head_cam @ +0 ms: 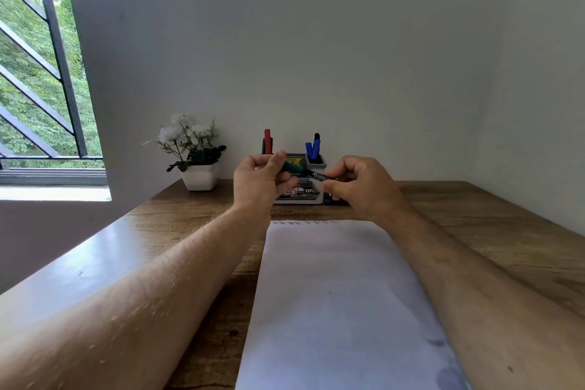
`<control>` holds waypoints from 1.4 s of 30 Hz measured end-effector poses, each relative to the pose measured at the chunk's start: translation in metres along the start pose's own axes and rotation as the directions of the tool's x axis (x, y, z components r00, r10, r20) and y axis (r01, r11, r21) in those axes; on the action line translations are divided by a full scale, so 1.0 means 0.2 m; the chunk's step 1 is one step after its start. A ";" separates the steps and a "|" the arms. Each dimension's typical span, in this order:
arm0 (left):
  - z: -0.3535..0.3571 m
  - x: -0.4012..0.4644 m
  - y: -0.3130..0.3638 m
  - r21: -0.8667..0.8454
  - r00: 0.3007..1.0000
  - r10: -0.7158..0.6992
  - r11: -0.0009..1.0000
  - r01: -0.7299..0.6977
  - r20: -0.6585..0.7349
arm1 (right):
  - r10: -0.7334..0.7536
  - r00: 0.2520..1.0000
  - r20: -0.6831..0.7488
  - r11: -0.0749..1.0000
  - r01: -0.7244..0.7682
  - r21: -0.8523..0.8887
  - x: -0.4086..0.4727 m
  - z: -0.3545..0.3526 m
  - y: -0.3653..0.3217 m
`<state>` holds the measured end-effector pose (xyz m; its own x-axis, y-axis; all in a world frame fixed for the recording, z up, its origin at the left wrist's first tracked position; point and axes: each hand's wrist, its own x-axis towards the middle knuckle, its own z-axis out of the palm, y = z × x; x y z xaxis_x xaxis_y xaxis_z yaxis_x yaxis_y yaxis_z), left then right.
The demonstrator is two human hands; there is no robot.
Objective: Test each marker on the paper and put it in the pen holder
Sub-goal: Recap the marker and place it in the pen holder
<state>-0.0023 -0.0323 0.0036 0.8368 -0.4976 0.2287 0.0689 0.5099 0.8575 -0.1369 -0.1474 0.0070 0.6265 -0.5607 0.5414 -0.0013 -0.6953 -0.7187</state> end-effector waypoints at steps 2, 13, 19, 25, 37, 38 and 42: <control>0.00 0.00 0.00 0.008 1.000 -0.003 1.000 0.003 0.002 | -0.054 0.998 -0.035 0.998 0.053 -0.037 0.00 0.01 0.00; 0.02 0.00 0.01 0.041 0.998 0.036 0.998 -0.038 0.049 | 0.125 0.989 0.079 0.988 -0.131 0.079 0.03 0.02 -0.02; 0.03 -0.01 0.01 0.001 0.991 0.048 0.999 -0.049 0.127 | 0.282 0.937 0.207 0.911 -0.329 0.249 0.01 -0.02 -0.03; 0.07 -0.05 -0.06 0.153 0.972 0.012 0.987 -0.049 0.233 | 0.257 0.940 0.224 0.936 -0.300 0.183 0.00 0.01 -0.03; 0.18 0.09 0.11 0.430 0.865 0.466 0.753 -0.498 0.184 | -0.004 0.985 -0.173 0.975 -0.035 -0.218 0.03 0.00 0.06; 0.20 0.11 0.11 0.444 0.848 0.499 0.727 -0.523 0.181 | -0.012 0.982 -0.187 0.969 -0.035 -0.246 0.03 0.00 0.06; 0.25 0.18 0.09 0.507 0.775 0.586 0.605 -0.613 0.238 | -0.009 0.974 -0.226 0.953 -0.061 -0.298 0.04 -0.01 0.08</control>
<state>0.0023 -0.0761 0.0498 0.5597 -0.2535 0.7890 -0.7470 0.2579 0.6127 -0.1340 -0.1632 0.0013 0.4342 -0.6417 0.6321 -0.2711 -0.7623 -0.5877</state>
